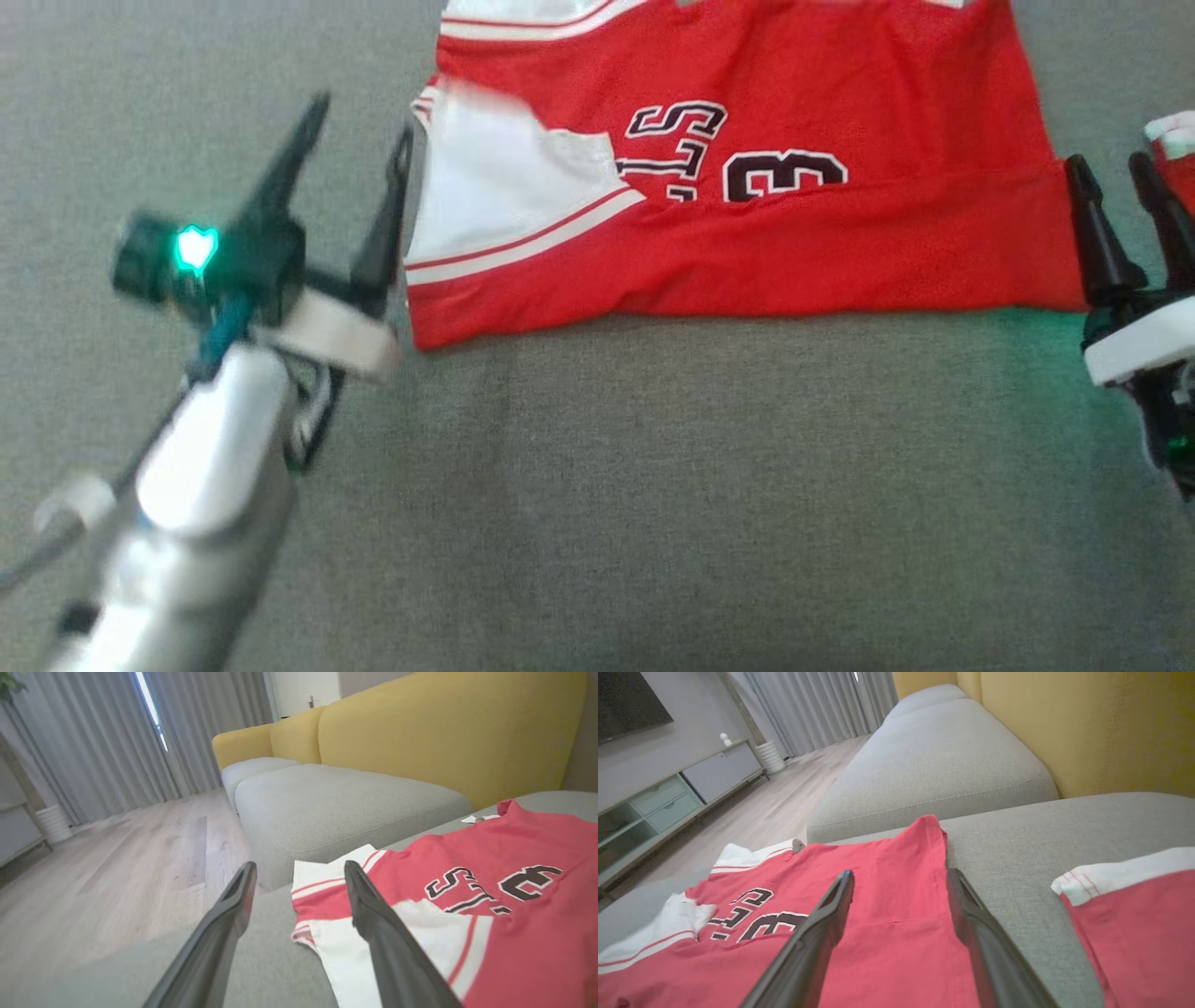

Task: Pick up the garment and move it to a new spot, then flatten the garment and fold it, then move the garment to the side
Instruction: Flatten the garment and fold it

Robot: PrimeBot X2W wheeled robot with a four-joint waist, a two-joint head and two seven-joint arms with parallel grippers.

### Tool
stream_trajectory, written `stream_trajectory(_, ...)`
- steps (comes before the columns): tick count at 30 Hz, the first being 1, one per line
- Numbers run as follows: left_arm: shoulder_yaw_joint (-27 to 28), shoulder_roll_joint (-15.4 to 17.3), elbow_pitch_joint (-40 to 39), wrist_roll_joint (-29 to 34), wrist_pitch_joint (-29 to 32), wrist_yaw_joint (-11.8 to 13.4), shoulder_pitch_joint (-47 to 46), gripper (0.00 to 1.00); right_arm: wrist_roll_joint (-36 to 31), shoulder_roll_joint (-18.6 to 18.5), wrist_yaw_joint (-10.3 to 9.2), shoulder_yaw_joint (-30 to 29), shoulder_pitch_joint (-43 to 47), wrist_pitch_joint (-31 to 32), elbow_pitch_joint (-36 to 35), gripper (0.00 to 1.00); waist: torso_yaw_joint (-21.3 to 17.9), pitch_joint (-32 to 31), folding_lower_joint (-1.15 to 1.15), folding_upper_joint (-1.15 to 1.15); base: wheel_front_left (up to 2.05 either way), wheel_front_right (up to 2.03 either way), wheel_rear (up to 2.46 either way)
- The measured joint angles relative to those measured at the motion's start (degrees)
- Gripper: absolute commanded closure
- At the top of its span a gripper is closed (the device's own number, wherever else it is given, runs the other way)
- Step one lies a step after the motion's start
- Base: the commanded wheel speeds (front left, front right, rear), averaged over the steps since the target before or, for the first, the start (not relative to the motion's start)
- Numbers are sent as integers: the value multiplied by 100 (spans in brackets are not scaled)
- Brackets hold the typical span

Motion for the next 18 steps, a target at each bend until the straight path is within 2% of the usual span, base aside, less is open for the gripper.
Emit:
stream_trajectory(4, 400, -266, -283, -222, 0, 224, 1048, 0, -238, 266, 0, -375, 431, -13, -271, 0, -63, -223, -1, 0, 0, 0, 0)
stream_trajectory(9, 506, -660, -90, -480, 1, 232, 2227, 0, -520, 559, 0, -715, 1138, -13, -421, 0, -174, -459, -1, 0, 0, 0, 0)
stream_trajectory(15, 846, -889, 332, -662, 1, 223, 2230, 0, -675, 657, 0, -865, 1356, -13, -514, 0, -323, -531, -1, 0, 0, 0, 0)
stream_trajectory(18, 980, -955, 559, -628, 1, 309, 2066, 0, -737, 664, 0, -875, 1357, -13, -516, 0, -379, -513, 0, 0, 0, 0, 0)
